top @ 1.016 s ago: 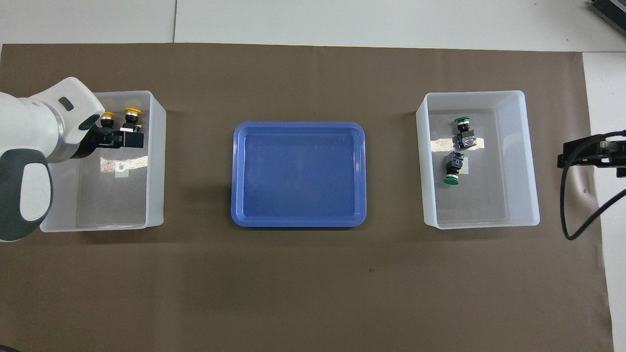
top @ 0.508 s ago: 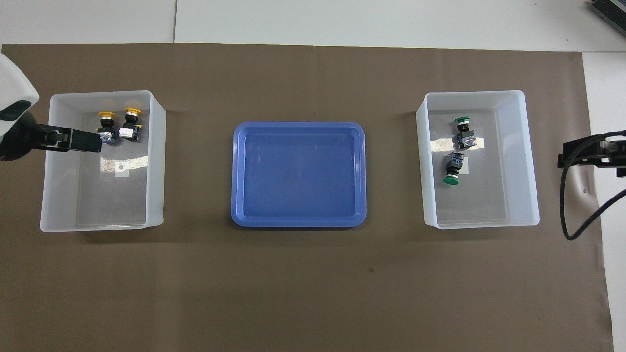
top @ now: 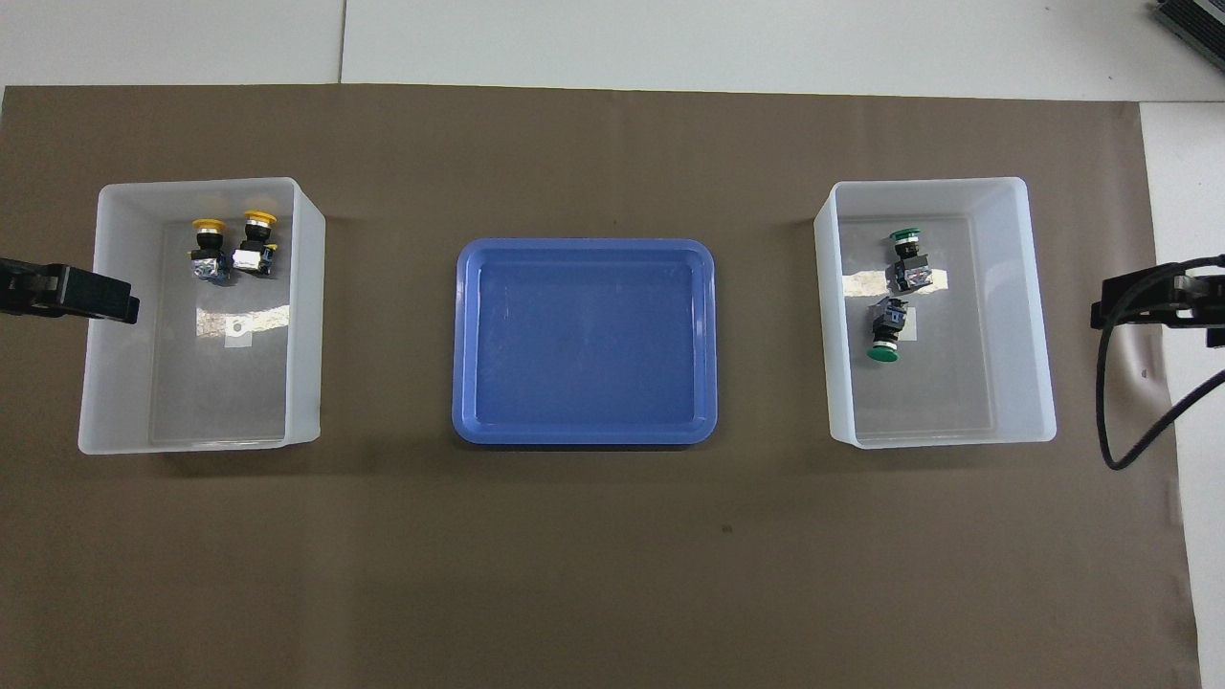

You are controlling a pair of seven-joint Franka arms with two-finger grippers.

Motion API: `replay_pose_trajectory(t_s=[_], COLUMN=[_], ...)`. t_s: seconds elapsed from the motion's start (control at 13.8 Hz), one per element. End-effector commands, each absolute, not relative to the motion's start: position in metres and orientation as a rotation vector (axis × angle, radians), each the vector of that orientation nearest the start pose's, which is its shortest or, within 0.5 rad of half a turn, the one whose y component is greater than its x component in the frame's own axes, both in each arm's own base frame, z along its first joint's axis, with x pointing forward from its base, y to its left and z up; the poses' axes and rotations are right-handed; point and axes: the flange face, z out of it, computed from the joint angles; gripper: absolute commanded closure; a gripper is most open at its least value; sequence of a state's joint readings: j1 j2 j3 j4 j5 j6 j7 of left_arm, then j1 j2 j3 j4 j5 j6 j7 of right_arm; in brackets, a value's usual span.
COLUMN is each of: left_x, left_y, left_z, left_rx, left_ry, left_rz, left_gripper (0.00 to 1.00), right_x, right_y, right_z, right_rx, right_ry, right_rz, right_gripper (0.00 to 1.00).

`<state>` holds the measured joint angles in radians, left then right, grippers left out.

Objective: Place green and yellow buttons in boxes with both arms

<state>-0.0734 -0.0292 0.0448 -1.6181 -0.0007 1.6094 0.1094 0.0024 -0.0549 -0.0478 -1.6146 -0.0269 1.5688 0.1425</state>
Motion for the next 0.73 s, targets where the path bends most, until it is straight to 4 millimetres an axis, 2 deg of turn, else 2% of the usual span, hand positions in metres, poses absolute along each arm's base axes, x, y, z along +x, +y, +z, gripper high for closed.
replay_pose_trajectory(t_s=[0.0, 0.22, 0.65], left_x=[0.538, 0.538, 0.54], left_y=[-0.013, -0.012, 0.002], left_z=[0.621, 0.622, 0.622], left_rx=[-3.121, -3.123, -3.123], left_ry=[0.217, 0.212, 0.19], left_rz=[-0.011, -0.009, -0.028], left_gripper=[0.0, 0.0, 0.0], right_x=[0.529, 0.529, 0.529], right_y=[-0.028, -0.028, -0.028], right_z=[0.635, 0.635, 0.635], right_rx=[-3.143, -3.143, -3.143], right_ry=[0.266, 0.266, 0.266], right_rz=[-0.01, -0.01, -0.01], right_gripper=[0.0, 0.0, 0.0])
